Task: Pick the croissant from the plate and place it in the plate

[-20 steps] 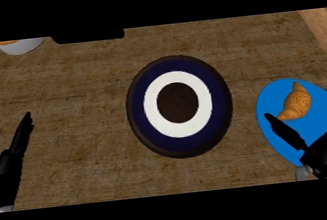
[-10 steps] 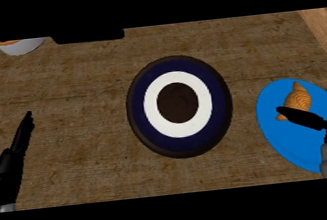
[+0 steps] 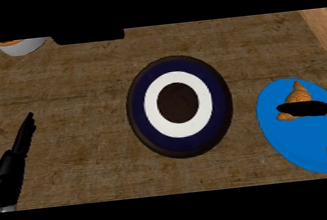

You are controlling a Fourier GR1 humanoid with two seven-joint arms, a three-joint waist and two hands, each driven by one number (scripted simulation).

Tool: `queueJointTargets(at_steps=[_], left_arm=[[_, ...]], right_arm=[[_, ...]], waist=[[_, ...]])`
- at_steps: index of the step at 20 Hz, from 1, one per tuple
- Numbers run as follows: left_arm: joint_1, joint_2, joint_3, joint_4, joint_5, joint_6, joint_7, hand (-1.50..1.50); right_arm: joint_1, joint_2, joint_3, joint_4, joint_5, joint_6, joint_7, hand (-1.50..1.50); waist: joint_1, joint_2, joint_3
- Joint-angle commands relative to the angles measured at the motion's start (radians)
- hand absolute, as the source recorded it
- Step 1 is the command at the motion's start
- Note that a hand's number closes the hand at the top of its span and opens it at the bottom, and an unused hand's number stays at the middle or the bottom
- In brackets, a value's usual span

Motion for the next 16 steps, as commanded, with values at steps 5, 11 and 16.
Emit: queueJointTargets(at_steps=[5,11,16], left_arm=[[0.054,-0.055,0.006,-0.086,-0.061,0.006,0.035,0.0],[0.034,-0.074,0.05,-0.066,-0.079,-0.046,0.027,0.0],[0.015,-0.104,0.075,-0.032,-0.103,-0.056,0.005,0.0]], right_arm=[[0.034,-0.006,-0.054,0.019,-0.055,0.124,-0.015,-1.5],[-0.012,0.02,-0.085,0.09,-0.099,0.186,-0.074,-1.5],[-0.11,0.053,-0.109,0.283,-0.096,0.163,-0.136,-1.5]], waist=[[-0.003,0.0,0.002],[-0.002,0.0,0.002],[0.0,0.001,0.002]])
